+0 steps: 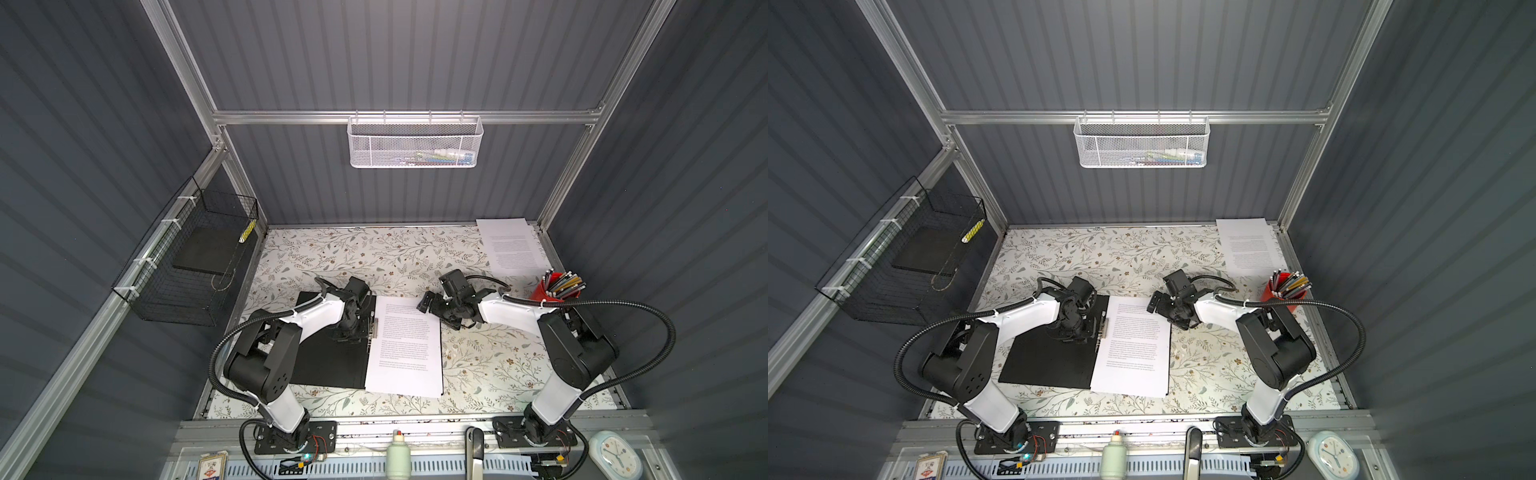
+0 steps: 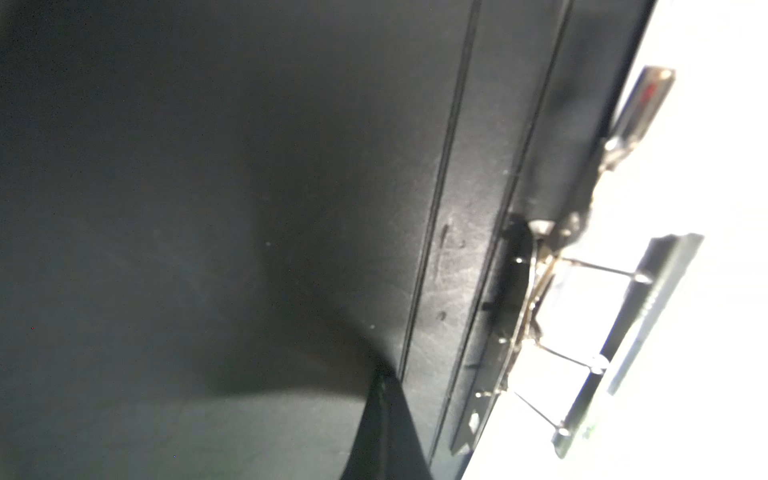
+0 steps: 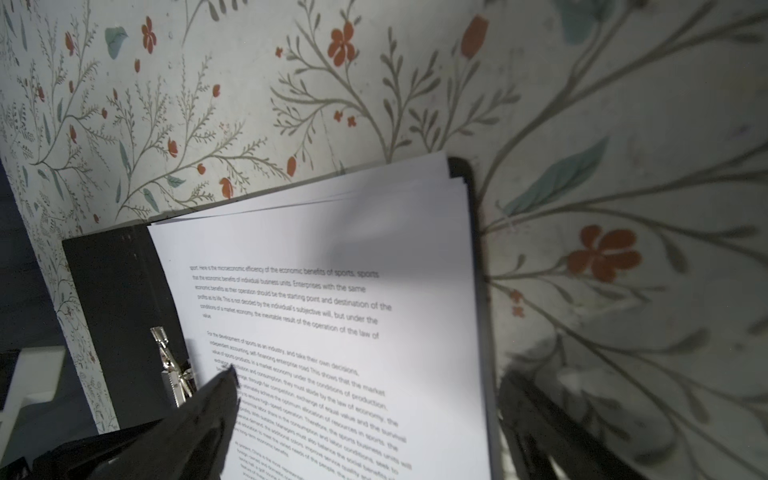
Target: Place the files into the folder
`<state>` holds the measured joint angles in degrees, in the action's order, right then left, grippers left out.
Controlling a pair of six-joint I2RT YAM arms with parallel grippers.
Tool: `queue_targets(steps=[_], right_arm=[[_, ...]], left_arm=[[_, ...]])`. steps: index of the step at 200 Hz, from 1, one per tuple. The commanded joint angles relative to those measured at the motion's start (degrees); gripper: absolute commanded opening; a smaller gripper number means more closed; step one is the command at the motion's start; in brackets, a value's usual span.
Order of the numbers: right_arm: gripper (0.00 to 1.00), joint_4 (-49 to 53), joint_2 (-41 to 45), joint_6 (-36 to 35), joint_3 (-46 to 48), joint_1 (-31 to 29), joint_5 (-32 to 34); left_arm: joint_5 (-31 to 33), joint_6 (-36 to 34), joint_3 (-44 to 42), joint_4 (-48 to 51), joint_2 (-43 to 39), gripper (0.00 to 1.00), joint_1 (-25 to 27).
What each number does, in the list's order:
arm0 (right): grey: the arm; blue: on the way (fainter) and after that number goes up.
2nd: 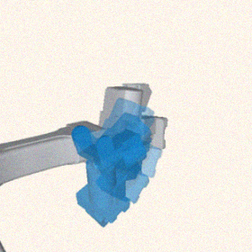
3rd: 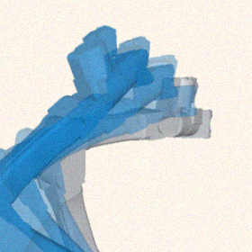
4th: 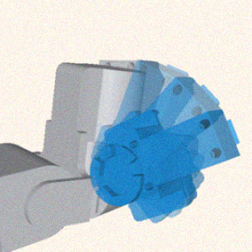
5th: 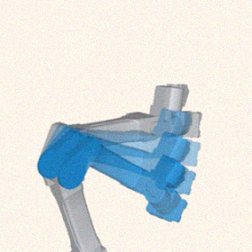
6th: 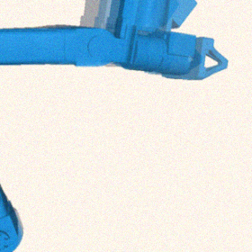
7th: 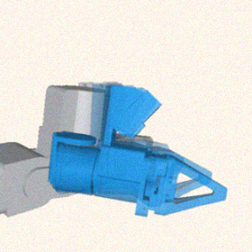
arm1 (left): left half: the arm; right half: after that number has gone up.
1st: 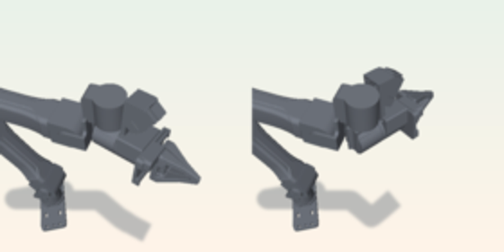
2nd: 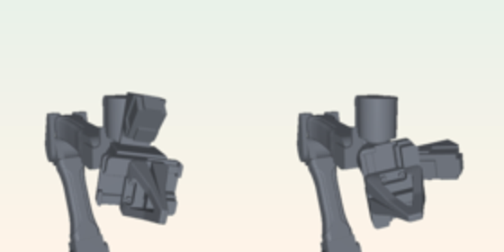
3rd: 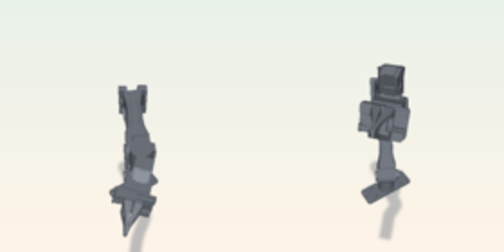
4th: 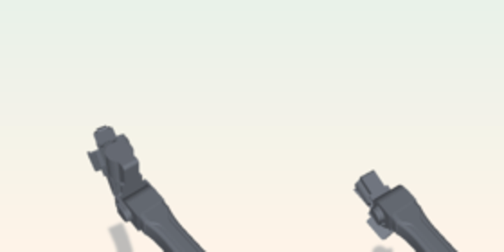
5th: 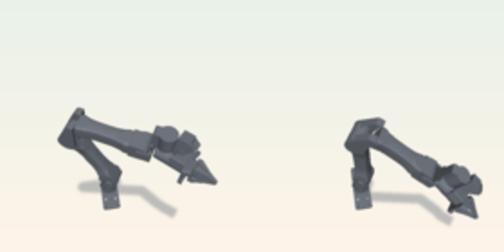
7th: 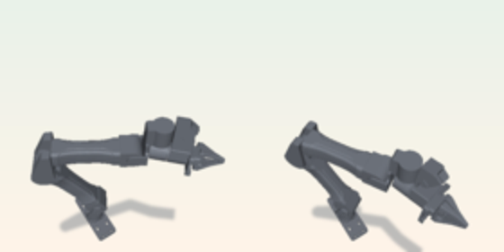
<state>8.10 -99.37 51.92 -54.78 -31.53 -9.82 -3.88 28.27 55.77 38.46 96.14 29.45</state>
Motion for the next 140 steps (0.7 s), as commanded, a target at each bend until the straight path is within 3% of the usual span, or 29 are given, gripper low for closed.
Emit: queue_targets(steps=[1,56,116,128,140], right_arm=[[0.99,1.5,-2.8,-1.0,-0.8,0.6,-2.4],[0.99,-0.3,-6.9,-0.7,-4.2,1.2,-4.8],[0.99,10.9,-2.3,-6.5,-10.4,8.1,6.4],[0.99,14.6,-2.5,-9.3,-14.1,10.4,9.9],[0.99,19.0,-4.0,-12.1,-18.4,13.4,12.0]], left_arm=[[-2.6,2.0,-0.7,-2.8,3.9,0.0,2.2],[-3.3,4.3,0.0,-4.7,5.9,0.0,4.8],[-1.2,1.4,2.6,-2.2,4.3,0.0,4.4],[-2.1,0.0,3.8,-1.6,2.3,0.09,4.2],[-2.6,-1.0,5.4,-1.1,0.1,0.32,4.2]])
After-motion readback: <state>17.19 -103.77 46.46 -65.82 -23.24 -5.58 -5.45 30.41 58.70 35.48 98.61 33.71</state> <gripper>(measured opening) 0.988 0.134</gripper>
